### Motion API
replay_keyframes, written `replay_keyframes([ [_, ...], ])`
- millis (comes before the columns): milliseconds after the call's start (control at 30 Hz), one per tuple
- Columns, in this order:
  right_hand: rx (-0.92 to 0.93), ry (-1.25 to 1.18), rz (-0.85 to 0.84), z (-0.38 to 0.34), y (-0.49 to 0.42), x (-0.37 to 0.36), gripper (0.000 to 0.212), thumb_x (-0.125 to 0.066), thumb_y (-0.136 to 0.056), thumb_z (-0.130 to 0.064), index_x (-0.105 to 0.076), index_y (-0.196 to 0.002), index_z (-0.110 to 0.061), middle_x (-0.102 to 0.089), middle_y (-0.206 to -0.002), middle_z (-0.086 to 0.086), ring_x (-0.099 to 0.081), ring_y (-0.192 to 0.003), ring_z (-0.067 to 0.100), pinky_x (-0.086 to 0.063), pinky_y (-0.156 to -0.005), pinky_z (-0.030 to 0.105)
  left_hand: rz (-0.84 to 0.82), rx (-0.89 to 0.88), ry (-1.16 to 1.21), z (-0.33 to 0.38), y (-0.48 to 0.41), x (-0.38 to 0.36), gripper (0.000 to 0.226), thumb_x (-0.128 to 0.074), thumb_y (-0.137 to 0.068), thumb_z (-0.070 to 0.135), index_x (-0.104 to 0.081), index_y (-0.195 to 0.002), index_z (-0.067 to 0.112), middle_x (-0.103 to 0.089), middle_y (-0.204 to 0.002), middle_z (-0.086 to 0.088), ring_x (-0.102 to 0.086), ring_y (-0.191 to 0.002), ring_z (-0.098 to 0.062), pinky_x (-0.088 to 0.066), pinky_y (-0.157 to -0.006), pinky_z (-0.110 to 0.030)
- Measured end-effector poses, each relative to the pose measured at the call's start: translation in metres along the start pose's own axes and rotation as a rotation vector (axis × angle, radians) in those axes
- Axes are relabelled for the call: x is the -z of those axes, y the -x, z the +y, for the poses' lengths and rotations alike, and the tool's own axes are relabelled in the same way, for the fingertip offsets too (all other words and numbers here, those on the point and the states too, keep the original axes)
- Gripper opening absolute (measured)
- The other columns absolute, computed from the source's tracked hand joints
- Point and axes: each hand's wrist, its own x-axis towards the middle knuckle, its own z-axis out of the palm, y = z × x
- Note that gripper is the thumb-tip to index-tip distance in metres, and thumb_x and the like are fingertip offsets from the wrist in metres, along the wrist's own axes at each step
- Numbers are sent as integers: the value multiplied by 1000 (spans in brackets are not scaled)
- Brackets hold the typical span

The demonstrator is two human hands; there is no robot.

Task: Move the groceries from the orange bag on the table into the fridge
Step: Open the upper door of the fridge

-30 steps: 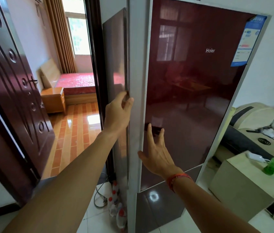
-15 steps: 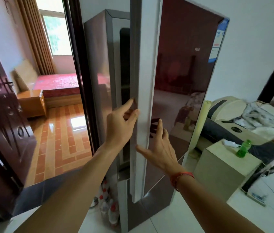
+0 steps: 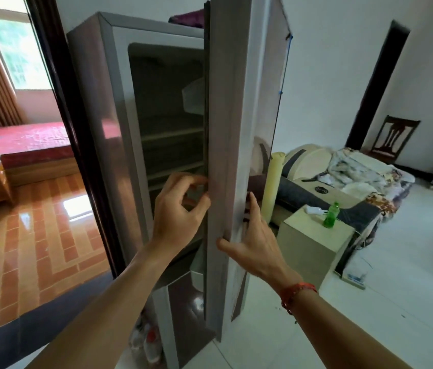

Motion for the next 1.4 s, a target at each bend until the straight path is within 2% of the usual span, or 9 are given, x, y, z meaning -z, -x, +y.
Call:
replay_keyframes([
  [267,14,-52,38,22,33,52,116,-69,-73,-54,2,-162,-29,-33,-162,-2,-41,-143,16,-43,-115,44,-241,-67,-105,-29,3,-32,46,-60,-91,34,-56,-131,12,-52,-134,-7,-54,-122,-23,-52,-98,-43],
  [467,2,-66,139,48,62,90,88,-64,-85,-40,-19,-159,-25,-50,-145,-8,-54,-127,2,-55,-102,35,-434,-41,-136,-28,4,-58,45,-58,-95,33,-52,-138,18,-41,-147,-8,-40,-133,-19,-39,-107,-38],
  [633,-60,-21,252,70,79,120,74,-66,-91,-15,-26,-151,-30,-55,-134,-7,-59,-114,-7,-55,-85,13,-514,-176,-105,-32,5,-87,45,-56,-94,37,-54,-137,21,-45,-144,-9,-37,-132,-13,-36,-104,-35],
  [767,-114,54,357,90,86,140,69,-62,-93,-2,-29,-142,-39,-56,-128,-3,-65,-110,13,-55,-80,10,-535,-278,-54,-25,3,-112,51,-54,-89,41,-60,-132,14,-54,-136,-9,-46,-129,-19,-41,-106,-33],
  [833,-141,88,392,99,88,148,67,-60,-94,-1,-28,-141,-36,-55,-129,-1,-63,-112,22,-57,-79,13,-519,-356,-63,-23,1,-126,48,-57,-89,37,-62,-129,11,-57,-133,-11,-51,-127,-27,-44,-104,-36],
  [967,-226,142,494,111,92,164,83,-61,-96,-3,-13,-156,-36,-52,-144,7,-63,-118,25,-62,-88,44,-524,-434,-44,-17,-6,-151,50,-50,-94,46,-64,-126,11,-56,-133,-12,-50,-128,-30,-46,-102,-42],
  [1067,-267,153,555,118,94,173,86,-60,-97,-4,-8,-158,-36,-49,-147,11,-62,-121,25,-59,-92,48,-555,-464,-20,-12,-10,-173,61,-35,-97,58,-63,-130,15,-56,-137,-9,-46,-133,-29,-43,-106,-41],
  [1200,-331,147,572,126,95,181,96,-64,-96,-8,2,-161,-34,-34,-160,9,-47,-140,26,-47,-109,47,-538,-552,17,-7,-15,-201,49,-48,-96,45,-62,-132,15,-56,-134,-11,-48,-129,-30,-46,-101,-43],
  [1400,-330,179,618,127,84,190,88,-63,-98,-14,-3,-162,-22,-15,-168,2,-20,-150,12,-15,-111,6,-555,-660,-29,7,-25,-238,55,-58,-86,32,-56,-139,17,-57,-130,-12,-50,-124,-35,-46,-102,-46],
])
